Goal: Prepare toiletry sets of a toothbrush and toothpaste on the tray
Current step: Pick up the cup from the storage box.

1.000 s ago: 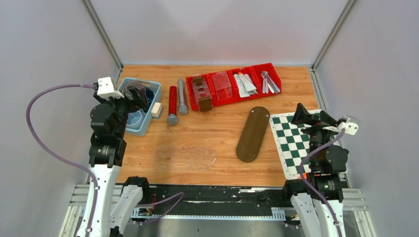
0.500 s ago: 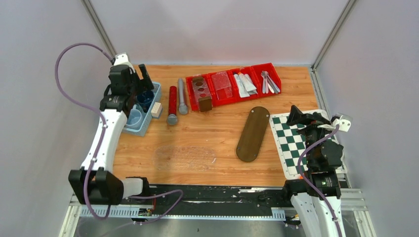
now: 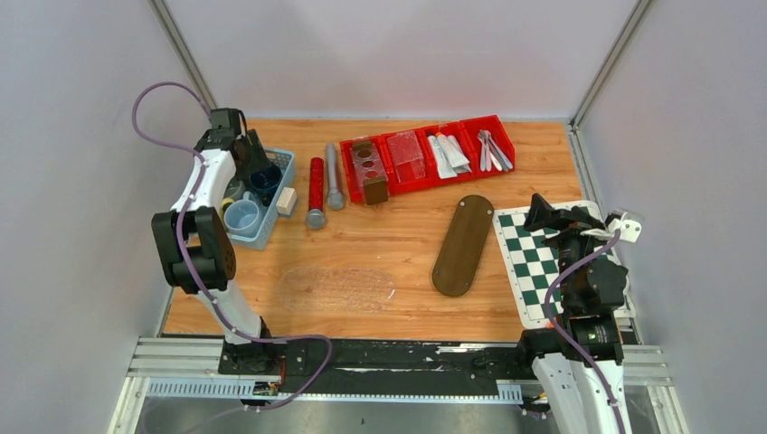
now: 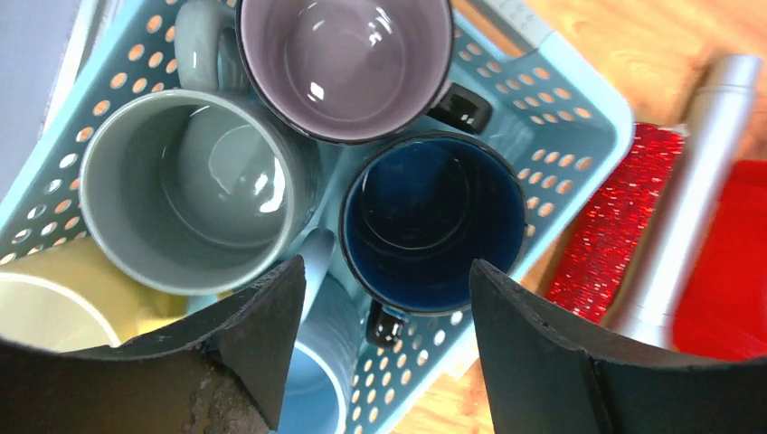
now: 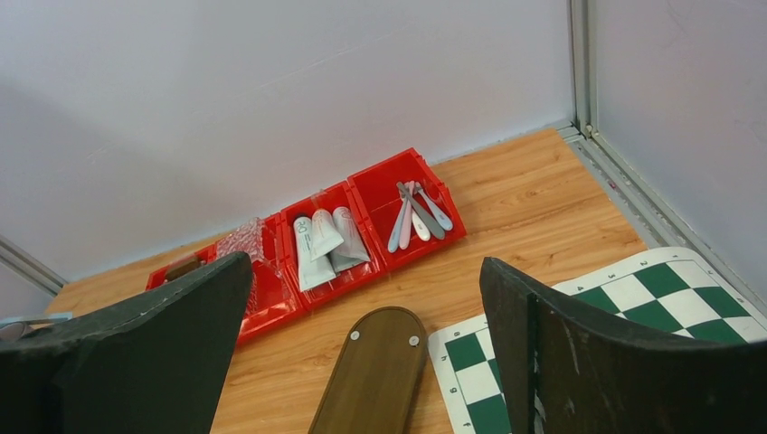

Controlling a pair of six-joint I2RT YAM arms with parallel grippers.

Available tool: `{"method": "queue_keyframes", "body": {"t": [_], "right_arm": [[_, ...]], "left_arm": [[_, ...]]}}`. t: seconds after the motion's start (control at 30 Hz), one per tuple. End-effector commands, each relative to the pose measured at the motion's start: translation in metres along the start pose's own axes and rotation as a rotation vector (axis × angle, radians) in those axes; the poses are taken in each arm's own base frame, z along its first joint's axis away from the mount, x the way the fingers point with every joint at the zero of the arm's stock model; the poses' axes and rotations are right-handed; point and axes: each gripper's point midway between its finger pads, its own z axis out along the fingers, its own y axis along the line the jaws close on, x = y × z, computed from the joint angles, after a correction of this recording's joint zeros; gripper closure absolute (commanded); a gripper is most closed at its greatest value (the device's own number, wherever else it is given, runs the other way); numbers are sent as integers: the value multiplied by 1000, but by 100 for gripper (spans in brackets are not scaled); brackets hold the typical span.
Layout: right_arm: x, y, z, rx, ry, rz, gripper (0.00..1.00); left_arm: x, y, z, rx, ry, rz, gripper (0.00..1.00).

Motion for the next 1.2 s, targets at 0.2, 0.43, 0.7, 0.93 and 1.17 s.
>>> {"method": "queue_keyframes", "body": {"t": [0.2, 0.43, 0.7, 0.93, 1.17], "right_arm": [[0, 5, 2, -18, -1, 18, 0], [2, 4, 3, -16, 6, 16, 0], [2, 5, 4, -20, 7, 18, 0], [2, 5, 4, -20, 5, 17, 0], [0, 6, 2, -26, -4, 19, 0]], "left_arm": [[1, 5, 30, -5, 92, 41, 40], [18, 11, 49, -25, 154, 70, 51], [27, 7, 63, -2, 190, 77, 61], [21, 5, 59, 18, 185, 102, 95], [-3, -2, 22, 60, 111, 114, 100]]}}
